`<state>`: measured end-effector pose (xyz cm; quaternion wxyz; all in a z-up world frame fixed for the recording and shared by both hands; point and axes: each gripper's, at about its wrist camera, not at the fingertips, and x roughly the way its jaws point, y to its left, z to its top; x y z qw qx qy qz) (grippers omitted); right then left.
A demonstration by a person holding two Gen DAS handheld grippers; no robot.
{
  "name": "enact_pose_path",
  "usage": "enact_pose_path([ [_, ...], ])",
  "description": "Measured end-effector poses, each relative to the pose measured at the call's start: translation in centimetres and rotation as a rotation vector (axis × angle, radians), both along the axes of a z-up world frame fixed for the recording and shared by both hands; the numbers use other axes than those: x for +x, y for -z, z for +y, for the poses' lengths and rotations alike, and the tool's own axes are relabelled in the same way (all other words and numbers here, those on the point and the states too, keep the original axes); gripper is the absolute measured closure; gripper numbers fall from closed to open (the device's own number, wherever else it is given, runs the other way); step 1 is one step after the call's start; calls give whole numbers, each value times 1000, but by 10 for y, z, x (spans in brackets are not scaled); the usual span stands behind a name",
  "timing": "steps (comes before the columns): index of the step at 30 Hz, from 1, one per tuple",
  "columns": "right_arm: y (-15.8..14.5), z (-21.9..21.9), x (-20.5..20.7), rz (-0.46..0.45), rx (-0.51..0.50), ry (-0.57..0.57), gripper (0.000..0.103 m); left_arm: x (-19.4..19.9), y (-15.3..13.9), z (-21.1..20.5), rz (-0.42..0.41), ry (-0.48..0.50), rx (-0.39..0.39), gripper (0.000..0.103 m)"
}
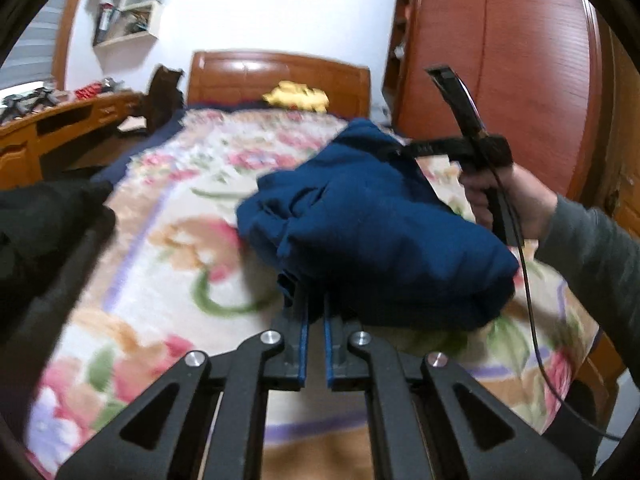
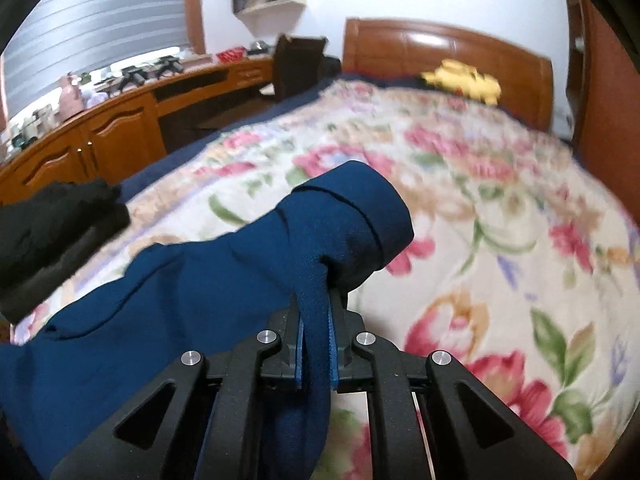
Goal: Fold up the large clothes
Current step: 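Lift the folded jacket with both grippers and carry it to the desk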
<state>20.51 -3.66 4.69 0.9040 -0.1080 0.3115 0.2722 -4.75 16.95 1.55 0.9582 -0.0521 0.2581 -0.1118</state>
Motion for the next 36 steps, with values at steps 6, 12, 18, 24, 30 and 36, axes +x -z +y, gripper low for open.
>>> enact_pose_path([
  [6, -43, 64, -20, -73, -24, -67, 97, -15, -54, 61, -96, -73, 38, 101],
  [12, -89, 152, -35, -156, -21, -151, 97, -27, -107, 148, -161, -203, 101, 101],
  [18, -119, 266, -51, -205, 23, -259, 97, -54, -134, 247, -175, -382, 170, 101],
  [24, -115, 371, -73, -199, 52, -373, 97, -95, -117, 345, -121, -593, 190, 101],
  [30, -33, 437, -78, -64, -28, -422, 96, -110, -42, 399, 37, -697, 171, 101],
  [36, 4, 425, -80, -29, -67, -399, 79, -118, -16, 392, 44, -722, 108, 100],
])
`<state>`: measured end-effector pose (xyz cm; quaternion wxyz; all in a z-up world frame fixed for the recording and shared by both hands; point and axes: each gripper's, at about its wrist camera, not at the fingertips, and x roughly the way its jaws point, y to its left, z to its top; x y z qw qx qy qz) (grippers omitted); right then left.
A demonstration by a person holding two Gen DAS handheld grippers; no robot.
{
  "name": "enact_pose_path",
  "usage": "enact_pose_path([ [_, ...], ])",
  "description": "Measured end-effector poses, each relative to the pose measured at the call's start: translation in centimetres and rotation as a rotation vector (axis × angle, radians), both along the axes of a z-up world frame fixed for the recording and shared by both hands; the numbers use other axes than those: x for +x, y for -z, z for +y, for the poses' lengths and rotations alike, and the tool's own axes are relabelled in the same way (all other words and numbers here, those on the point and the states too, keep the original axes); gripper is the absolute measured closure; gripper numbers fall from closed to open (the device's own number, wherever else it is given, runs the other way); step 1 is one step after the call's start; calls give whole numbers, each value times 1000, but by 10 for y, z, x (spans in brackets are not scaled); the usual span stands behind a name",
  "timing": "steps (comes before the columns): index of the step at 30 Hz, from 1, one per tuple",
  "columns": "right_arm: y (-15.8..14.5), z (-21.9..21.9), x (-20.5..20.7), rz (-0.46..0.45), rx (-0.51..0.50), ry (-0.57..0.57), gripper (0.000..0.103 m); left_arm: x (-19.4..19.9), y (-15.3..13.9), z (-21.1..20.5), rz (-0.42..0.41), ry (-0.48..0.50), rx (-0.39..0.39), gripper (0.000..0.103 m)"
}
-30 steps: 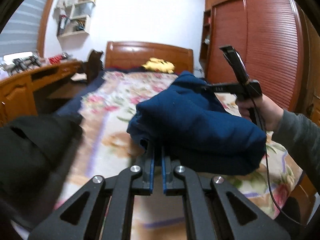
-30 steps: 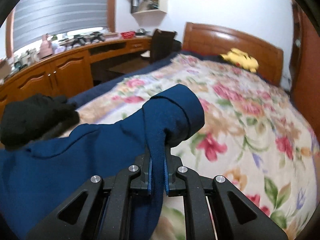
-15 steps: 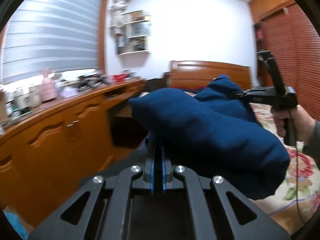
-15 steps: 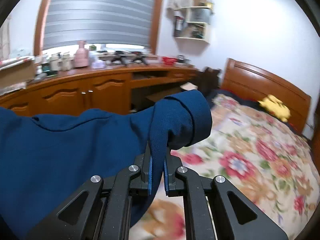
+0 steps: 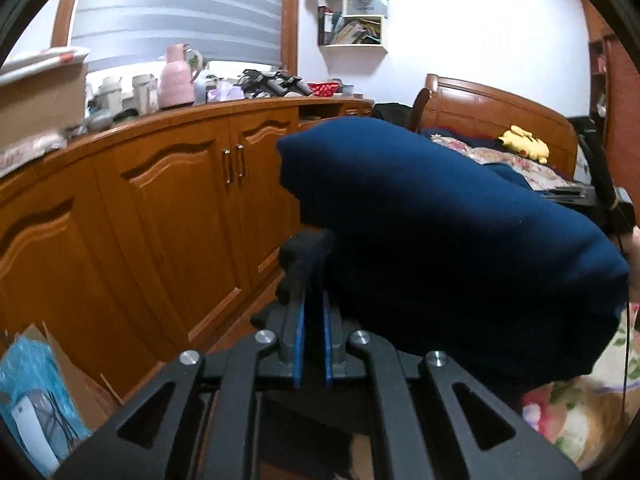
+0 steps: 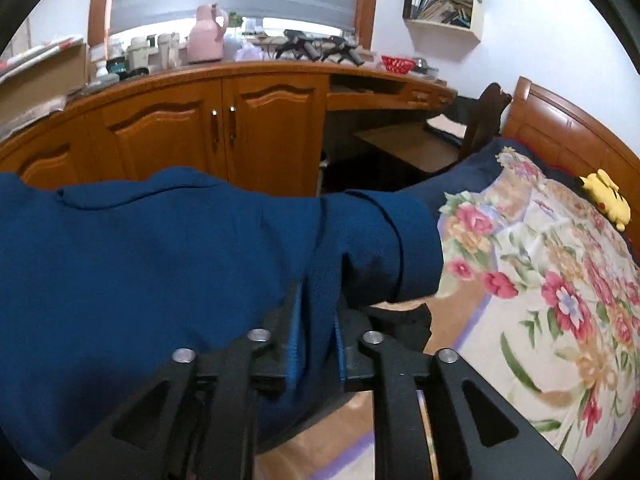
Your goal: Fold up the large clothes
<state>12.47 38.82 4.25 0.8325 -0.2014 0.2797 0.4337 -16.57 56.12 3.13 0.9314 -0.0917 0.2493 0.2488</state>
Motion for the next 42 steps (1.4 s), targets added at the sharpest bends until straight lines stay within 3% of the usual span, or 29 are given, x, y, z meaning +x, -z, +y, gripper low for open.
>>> enact_pose_path([
  [2, -3, -14, -7, 8, 7, -18, 56, -10, 0, -7, -11, 8, 5, 96],
  [4, -8, -25, -19, -10, 20, -41, 53, -20, -4, -21, -11, 29, 5, 94],
  [8, -13, -60, -50, 1, 48, -66, 43, -40, -18, -62, -25, 67, 24, 79],
  [18, 0, -168, -122, 39, 130, -52, 37, -55, -53, -183, -73, 199, 82, 49],
  [29, 8, -259, -158, 8, 145, 15, 28, -32, -44, -272, -46, 290, 66, 48],
  [42, 10, -371, -153, -19, 194, 197, 28, 37, -30, -377, -10, 445, 75, 48],
])
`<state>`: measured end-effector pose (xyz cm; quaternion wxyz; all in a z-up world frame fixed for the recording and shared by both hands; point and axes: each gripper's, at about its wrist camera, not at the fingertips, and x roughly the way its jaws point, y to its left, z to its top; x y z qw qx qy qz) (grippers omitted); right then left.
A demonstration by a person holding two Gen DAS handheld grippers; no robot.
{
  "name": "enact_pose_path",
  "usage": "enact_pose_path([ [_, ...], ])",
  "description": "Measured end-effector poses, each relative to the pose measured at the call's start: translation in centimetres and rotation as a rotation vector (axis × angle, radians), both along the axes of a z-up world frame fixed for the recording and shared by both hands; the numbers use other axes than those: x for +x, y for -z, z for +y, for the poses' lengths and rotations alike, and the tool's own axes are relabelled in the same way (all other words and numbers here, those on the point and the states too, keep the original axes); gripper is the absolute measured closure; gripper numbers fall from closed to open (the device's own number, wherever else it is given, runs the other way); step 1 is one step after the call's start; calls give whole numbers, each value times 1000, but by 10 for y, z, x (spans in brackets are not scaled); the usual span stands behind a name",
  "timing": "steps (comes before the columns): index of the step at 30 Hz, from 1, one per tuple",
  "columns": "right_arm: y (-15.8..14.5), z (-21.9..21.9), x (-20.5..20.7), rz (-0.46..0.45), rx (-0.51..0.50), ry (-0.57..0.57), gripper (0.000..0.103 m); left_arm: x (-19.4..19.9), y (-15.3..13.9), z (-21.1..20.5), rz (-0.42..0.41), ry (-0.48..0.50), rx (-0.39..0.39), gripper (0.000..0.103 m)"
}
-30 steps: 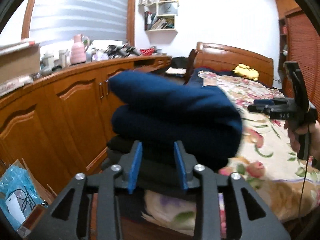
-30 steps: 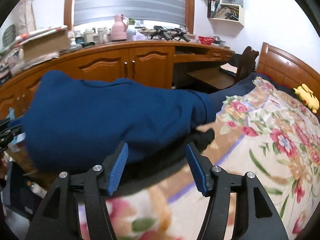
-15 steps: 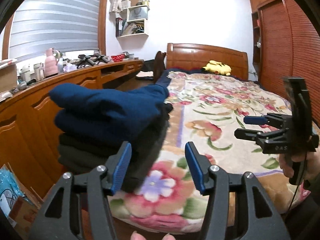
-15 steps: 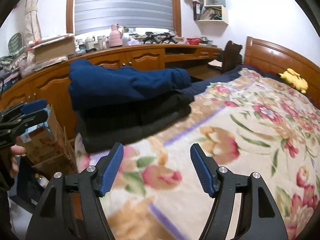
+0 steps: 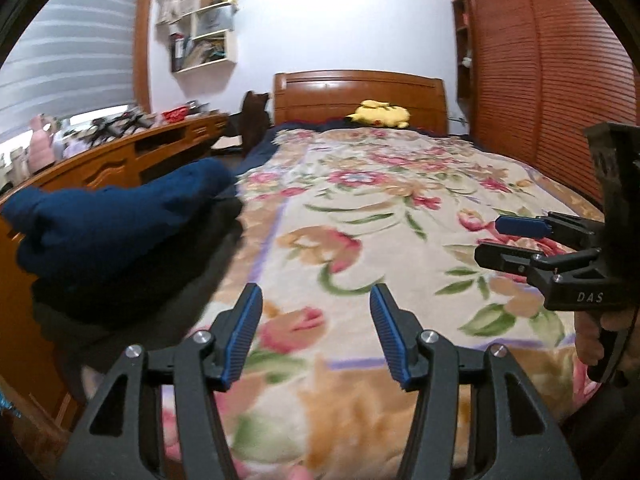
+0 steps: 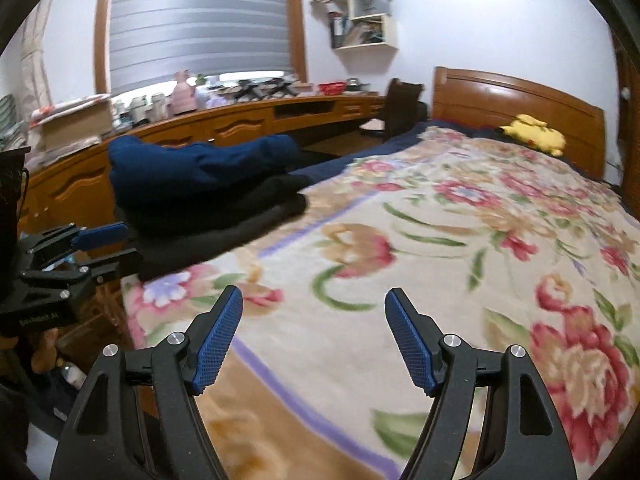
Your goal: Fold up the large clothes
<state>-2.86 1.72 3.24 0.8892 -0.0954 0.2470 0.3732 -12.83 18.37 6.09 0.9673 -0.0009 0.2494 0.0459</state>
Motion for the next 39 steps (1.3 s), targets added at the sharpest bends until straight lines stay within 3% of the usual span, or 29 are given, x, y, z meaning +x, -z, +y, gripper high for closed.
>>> enact_pose_path([
  [7, -6, -65, 9, -45, -2, 139, 28, 47, -4, -62, -34, 99, -17, 48],
  [20, -7, -165, 22, -116, 13, 398, 27, 111, -6, -157, -79, 190, -52, 48],
  [31, 15, -202, 31, -168, 38, 531, 27, 128, 21, -169, -66, 171, -72, 48],
  [39, 27, -204, 36, -167, 32, 539, 27, 128, 34, -166, -54, 151, -63, 48],
])
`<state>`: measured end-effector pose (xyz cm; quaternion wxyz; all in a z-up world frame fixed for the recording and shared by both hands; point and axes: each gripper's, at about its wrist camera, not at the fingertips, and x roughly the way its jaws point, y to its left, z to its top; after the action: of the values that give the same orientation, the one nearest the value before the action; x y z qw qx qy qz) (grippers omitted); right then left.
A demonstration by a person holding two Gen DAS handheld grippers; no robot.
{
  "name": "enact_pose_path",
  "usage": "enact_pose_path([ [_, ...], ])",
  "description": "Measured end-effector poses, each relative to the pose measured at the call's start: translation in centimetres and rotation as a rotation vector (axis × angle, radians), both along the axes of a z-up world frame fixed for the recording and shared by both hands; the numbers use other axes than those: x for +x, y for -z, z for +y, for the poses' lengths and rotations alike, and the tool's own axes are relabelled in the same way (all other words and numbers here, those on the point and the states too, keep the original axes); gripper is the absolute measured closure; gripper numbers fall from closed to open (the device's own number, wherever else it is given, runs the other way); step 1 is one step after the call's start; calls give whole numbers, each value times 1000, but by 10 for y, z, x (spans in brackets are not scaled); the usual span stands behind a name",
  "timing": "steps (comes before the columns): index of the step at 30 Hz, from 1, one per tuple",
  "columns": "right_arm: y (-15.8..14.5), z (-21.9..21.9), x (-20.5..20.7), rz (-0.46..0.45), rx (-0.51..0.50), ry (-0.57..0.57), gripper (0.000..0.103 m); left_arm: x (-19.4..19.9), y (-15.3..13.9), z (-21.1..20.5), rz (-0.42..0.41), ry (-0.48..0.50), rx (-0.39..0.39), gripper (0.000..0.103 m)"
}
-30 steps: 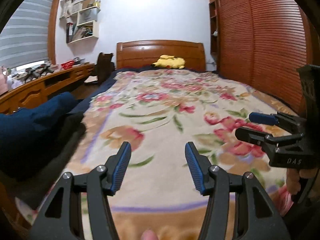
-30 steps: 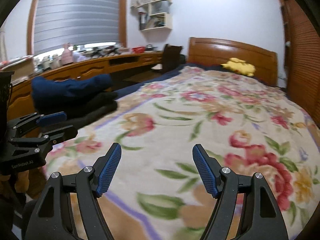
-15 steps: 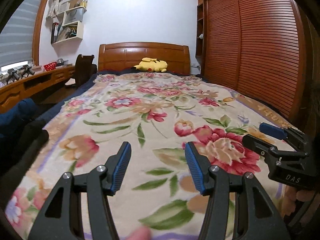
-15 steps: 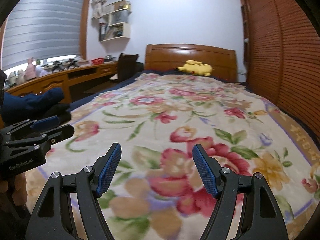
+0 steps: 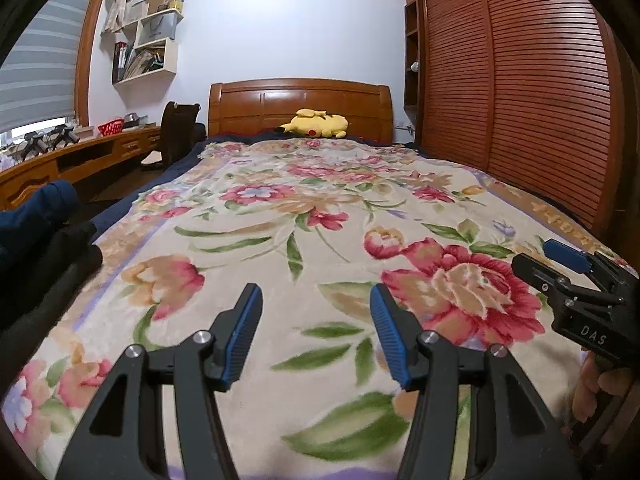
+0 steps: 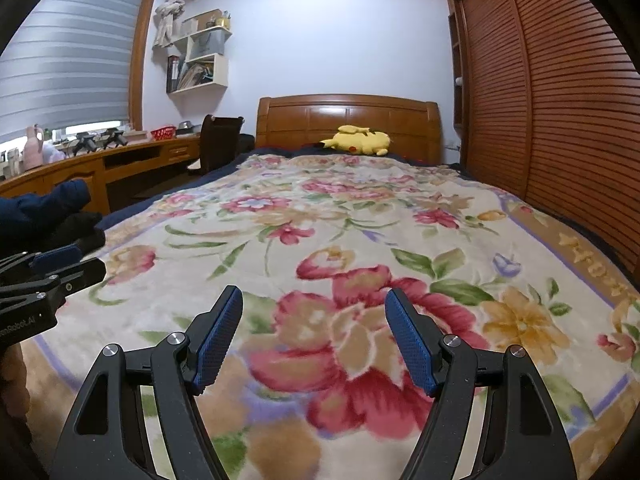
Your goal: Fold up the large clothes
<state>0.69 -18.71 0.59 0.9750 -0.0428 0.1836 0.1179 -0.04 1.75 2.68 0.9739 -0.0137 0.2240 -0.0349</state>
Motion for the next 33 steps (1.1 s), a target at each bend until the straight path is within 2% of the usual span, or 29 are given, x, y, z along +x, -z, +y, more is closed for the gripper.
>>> enact_pose_path([
  [33, 6, -2, 1, -2, 9, 4, 27, -3, 0, 6, -9, -9, 8, 48],
])
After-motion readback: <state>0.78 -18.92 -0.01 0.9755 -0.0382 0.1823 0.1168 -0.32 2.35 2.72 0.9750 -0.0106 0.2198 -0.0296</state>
